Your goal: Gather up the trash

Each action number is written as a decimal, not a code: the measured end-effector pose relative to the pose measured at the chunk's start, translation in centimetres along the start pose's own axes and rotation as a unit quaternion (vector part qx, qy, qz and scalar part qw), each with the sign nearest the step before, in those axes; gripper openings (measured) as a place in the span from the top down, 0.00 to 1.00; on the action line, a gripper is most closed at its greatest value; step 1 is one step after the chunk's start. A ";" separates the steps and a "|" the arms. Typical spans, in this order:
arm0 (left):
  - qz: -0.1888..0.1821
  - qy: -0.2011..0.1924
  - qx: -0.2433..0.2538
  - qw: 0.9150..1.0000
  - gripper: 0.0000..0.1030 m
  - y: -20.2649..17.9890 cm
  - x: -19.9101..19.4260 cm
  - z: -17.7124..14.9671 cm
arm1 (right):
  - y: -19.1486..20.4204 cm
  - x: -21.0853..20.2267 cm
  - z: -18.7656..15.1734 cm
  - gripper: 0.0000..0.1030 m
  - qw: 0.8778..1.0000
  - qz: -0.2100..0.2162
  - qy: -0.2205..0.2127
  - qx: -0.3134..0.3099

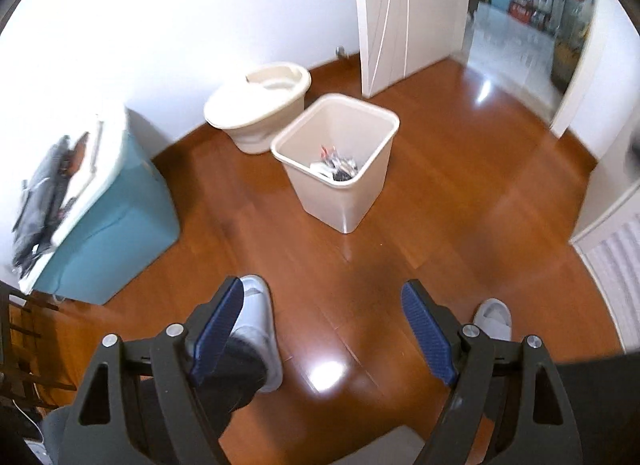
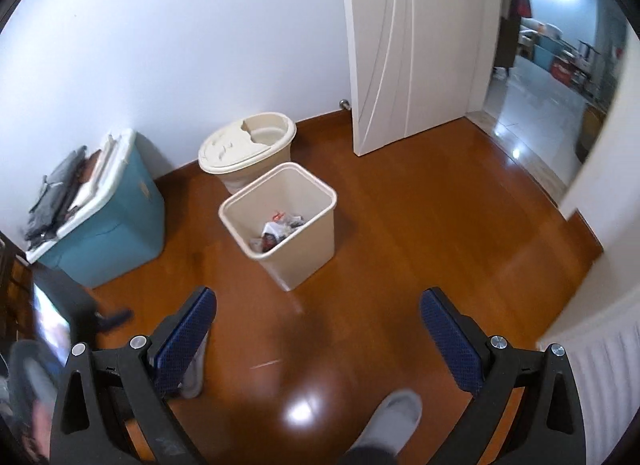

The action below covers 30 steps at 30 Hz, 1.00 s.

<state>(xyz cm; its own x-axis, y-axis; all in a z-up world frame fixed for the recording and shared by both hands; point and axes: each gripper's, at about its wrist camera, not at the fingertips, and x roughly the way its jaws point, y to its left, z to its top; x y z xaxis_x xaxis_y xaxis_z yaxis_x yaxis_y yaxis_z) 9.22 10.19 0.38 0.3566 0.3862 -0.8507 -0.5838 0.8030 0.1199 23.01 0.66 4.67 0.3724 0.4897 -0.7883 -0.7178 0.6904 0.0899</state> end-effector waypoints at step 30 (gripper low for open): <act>-0.033 -0.061 0.025 0.997 0.21 4.0 -5.4 -14.2 | 12.9 -2.3 -21.6 0.00 0.997 -0.024 -0.004 -0.072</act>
<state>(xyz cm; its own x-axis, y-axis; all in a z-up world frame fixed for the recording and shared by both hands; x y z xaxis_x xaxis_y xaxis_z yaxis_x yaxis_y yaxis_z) -5.35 4.90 -1.84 0.4814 0.3812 -0.7893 -0.5196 0.8493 0.0933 0.21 -3.09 -5.46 0.4118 0.4624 -0.7853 -0.7757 0.6301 -0.0358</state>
